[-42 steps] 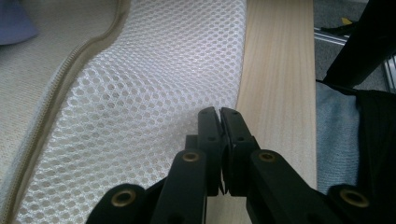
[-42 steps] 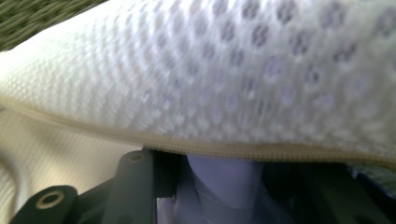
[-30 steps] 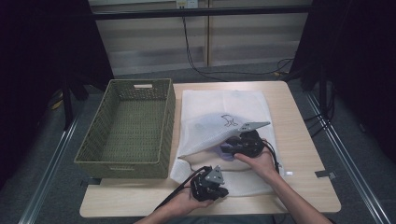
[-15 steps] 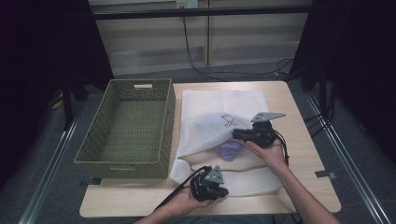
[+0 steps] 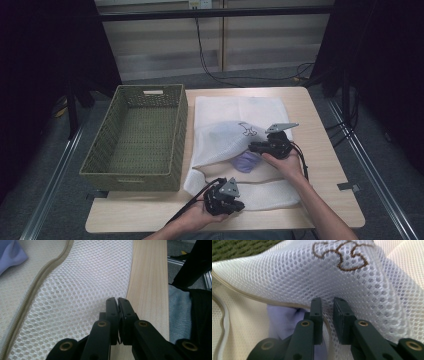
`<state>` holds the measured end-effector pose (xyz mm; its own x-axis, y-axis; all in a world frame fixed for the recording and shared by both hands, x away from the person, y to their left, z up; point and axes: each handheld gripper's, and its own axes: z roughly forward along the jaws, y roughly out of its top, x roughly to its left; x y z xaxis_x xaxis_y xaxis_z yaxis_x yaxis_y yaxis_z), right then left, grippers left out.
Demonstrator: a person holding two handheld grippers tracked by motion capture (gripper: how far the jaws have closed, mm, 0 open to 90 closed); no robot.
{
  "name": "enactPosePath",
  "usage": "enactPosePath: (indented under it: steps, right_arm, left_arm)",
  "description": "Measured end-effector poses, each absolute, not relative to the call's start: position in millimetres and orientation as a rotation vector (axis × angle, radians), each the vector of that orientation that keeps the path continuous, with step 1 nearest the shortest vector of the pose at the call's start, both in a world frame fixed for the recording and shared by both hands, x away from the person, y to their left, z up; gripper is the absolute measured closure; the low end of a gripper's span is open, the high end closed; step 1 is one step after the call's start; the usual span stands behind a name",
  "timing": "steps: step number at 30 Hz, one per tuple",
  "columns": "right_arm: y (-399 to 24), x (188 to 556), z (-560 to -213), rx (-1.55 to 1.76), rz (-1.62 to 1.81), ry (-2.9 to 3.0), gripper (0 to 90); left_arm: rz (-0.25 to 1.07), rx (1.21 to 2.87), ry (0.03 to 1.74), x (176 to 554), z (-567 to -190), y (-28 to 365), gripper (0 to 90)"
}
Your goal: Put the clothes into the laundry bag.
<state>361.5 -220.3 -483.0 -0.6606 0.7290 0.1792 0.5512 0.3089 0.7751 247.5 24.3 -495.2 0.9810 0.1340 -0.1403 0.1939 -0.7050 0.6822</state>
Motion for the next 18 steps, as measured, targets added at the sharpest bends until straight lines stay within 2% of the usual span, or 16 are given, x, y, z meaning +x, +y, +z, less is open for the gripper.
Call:
enactPosePath:
  steps: [14, 18]
  right_arm:
    - [-217.6, 362.1, -494.6, 1.149, 1.259, 2.451, 80.8]
    - [-217.8, 362.6, -495.7, 1.156, 1.255, 2.469, 87.6]
  left_arm:
    - [-0.118, 2.369, 0.227, 249.9, -494.8, 24.4, 87.4]
    - [-0.168, 2.380, 0.216, 252.6, -493.7, 25.5, 87.4]
